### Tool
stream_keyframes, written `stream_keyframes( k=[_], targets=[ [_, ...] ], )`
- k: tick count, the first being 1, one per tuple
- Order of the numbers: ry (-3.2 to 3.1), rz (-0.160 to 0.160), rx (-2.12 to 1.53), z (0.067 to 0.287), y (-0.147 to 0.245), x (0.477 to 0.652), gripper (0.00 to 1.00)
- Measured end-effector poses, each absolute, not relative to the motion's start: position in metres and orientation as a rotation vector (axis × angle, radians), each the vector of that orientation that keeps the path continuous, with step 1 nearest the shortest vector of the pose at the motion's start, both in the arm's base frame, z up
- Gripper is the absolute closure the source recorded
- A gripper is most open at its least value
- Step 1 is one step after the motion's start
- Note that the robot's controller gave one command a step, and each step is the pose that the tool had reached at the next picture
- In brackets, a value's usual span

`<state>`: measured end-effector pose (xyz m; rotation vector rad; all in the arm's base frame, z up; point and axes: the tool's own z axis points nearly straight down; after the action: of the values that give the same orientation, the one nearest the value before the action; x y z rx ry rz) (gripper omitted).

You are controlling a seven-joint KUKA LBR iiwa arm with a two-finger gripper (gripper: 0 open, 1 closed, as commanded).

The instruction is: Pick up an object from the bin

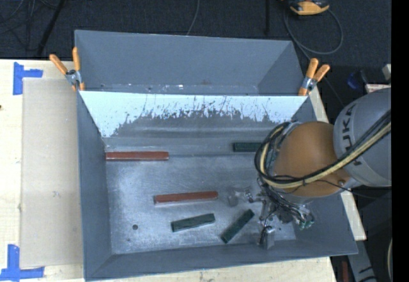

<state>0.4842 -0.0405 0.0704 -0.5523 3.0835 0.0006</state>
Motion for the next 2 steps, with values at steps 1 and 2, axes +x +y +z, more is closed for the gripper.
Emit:
stream_keyframes(
  k=[1,2],
  targets=[
    [2.939,0.003,-1.104,0.100,0.009,0.479,0.00],
    [2.776,0.001,-1.471,0.105,-0.005,0.480,0.00]
  ],
)
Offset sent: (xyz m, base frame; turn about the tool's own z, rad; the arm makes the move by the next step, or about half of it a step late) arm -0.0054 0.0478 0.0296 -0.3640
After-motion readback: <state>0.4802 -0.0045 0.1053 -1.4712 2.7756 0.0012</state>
